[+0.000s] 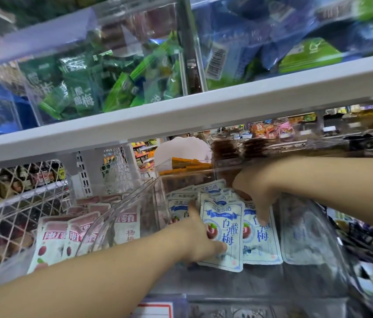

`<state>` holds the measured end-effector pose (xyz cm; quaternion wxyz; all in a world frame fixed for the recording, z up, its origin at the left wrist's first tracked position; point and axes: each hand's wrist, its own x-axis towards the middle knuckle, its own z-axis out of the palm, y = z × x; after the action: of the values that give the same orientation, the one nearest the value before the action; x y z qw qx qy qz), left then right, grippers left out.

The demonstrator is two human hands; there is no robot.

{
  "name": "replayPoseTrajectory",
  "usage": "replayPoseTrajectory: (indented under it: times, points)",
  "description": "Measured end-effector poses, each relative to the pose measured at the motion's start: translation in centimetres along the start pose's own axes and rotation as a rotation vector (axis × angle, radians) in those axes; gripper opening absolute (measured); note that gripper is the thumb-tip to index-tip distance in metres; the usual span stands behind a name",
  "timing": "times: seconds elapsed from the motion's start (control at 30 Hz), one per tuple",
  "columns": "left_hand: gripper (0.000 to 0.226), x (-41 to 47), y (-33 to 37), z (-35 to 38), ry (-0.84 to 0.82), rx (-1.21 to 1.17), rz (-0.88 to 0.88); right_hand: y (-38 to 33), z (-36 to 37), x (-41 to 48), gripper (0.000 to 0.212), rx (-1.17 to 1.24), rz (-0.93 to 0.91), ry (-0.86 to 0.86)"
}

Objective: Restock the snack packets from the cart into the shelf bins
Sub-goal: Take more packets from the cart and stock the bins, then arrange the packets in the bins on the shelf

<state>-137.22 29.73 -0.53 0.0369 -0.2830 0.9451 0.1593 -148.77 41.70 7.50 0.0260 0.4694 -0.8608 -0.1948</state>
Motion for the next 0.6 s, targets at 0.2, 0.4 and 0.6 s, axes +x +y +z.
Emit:
replayPoseTrajectory:
  times: [0.2, 0.4, 0.6]
  points:
    - [0.116, -0.4, 0.2, 0.2, -0.044, -0.031, -0.035, 0.3, -0.5, -0.5, 0.064, 0.105, -0.071, 0.053]
    - [0.105, -1.6, 0.4, -0.3, -0.067, 0.071, -0.051, -0.4, -1.1, 0.1, 0.043, 0.175, -0.170, 0.159]
    - [0.121, -3.0, 0.9, -1.7, -0.081, 0.132, -0.109, -0.4, -1.0, -0.8, 0.032, 0.210, -0.207, 0.212]
